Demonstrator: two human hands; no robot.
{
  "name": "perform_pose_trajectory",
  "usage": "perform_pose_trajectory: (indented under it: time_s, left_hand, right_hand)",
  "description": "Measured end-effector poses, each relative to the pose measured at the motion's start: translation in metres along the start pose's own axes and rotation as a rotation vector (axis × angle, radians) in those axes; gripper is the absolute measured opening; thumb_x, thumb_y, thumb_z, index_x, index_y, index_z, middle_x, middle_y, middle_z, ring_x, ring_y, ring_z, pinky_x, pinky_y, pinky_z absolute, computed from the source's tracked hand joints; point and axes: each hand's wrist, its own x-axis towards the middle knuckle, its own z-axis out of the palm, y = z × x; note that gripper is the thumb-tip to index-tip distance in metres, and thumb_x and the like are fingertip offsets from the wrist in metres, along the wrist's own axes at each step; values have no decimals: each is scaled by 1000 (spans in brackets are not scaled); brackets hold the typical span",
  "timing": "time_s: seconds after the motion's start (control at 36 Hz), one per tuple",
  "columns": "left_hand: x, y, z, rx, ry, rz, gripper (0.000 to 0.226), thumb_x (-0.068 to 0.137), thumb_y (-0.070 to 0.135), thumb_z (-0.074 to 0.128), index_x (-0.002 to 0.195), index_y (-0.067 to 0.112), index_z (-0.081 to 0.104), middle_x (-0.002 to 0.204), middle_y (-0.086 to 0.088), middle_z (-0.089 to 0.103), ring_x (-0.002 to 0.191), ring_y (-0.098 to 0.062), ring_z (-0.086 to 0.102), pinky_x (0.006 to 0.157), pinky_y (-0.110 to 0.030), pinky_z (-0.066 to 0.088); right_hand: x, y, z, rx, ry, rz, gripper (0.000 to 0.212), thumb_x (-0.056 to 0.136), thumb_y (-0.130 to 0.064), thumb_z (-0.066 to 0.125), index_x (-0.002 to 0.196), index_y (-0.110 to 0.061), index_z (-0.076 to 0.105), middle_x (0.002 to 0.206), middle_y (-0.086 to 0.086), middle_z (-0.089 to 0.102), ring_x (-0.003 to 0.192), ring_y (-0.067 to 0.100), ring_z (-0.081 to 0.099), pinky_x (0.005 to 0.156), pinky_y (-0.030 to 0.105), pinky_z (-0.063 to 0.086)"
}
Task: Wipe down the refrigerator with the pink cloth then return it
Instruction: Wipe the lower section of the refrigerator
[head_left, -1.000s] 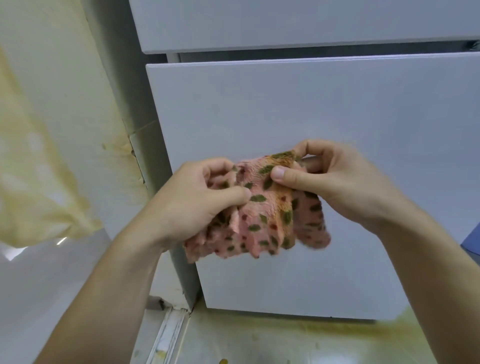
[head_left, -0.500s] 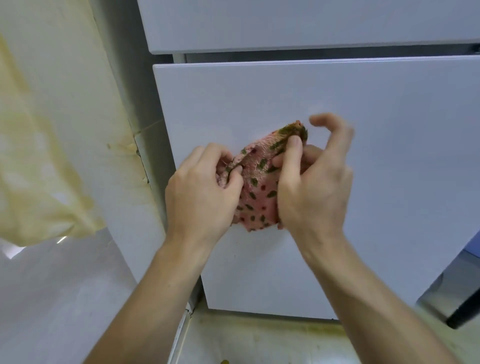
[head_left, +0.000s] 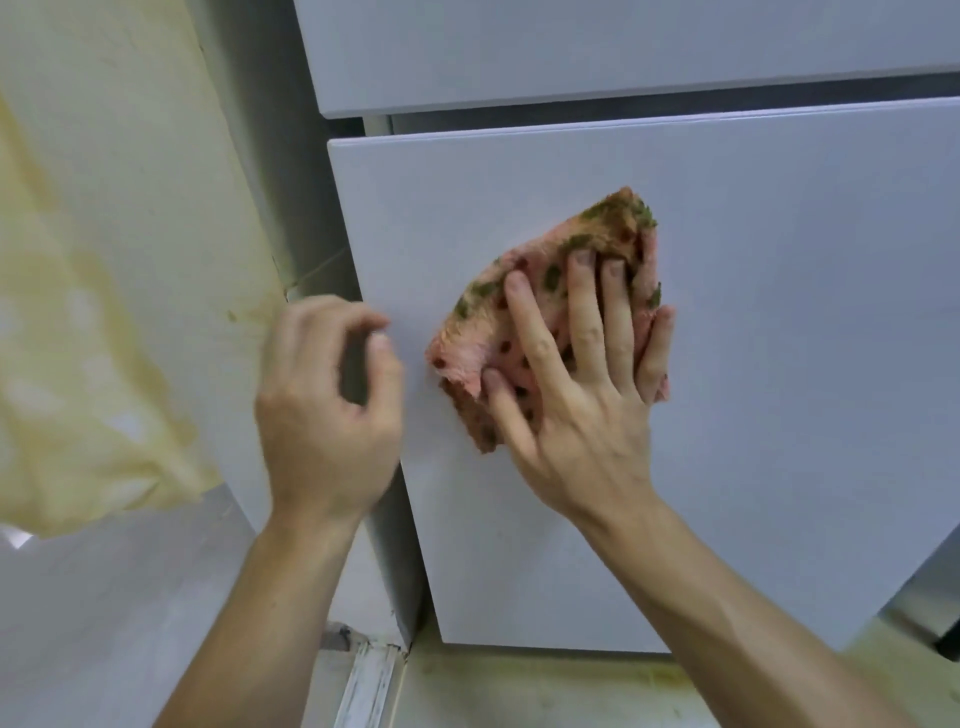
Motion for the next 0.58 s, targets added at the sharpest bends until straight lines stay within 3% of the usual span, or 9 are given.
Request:
perform_pose_trajectory:
  time_s: [0.03,0.08,0.19,0.25,0.36,0.44,0.5,0.58]
  left_hand:
    - [0,-9,-1,28,51,-22,18,96,7,58,110,3,70,116,-15,62,111,-28,59,96,-46,53]
    - [1,-23,-1,79,86,-54,29,98,7,56,125,4,68,135,-19,57,130,-32,53,113,-42,43]
    - [-2,-38,3,128,-27,-111,53,105,20,45,158,16,42,171,-14,23,159,-29,19,130,-37,12]
    - [-6,-43,6,164,-75,-101,60,105,19,43,164,20,32,175,-13,10,162,-29,7,130,-34,2]
    - [-10,-52,13,149,-74,-70,72,101,18,47,167,16,18,175,-15,4,163,-29,-2,130,-54,3]
    - [-11,-59,17,132,-45,-98,78,102,24,51,166,10,11,175,-18,3,162,-29,-4,130,-56,2]
    - [-13,-67,19,152,-43,-107,85,97,26,57,165,6,11,174,-22,3,161,-36,-4,130,-57,0]
    - [-16,-75,17,128,-56,-86,90,95,28,61,165,6,9,173,-23,2,161,-38,-6,129,-60,-1]
  right_hand:
    - [3,-9,2,-13,-4,19,62,105,-49,49,161,-30,31,169,9,12,162,26,11,128,56,-1]
    - [10,-25,8,-33,0,47,61,106,-49,46,162,-30,31,168,12,10,160,33,15,127,58,0]
    - [19,-48,19,-54,49,22,54,107,-51,45,159,-36,39,167,10,12,159,30,19,129,55,3]
    - [17,-52,24,-59,71,-26,52,107,-52,47,157,-39,44,167,6,17,160,23,18,130,51,6]
    - [-8,-52,38,-53,32,-177,55,105,-50,56,157,-39,43,170,-1,17,160,16,17,132,45,7]
    - [-56,-43,48,-87,-58,-298,60,103,-49,59,159,-36,40,172,-4,22,159,14,24,131,42,9]
    - [-94,-32,50,-105,-164,-359,59,107,-45,53,162,-33,36,174,-5,16,160,12,18,130,41,8]
    - [-129,-13,49,-87,-269,-389,61,105,-19,34,165,-27,27,176,-6,6,161,9,8,131,38,1]
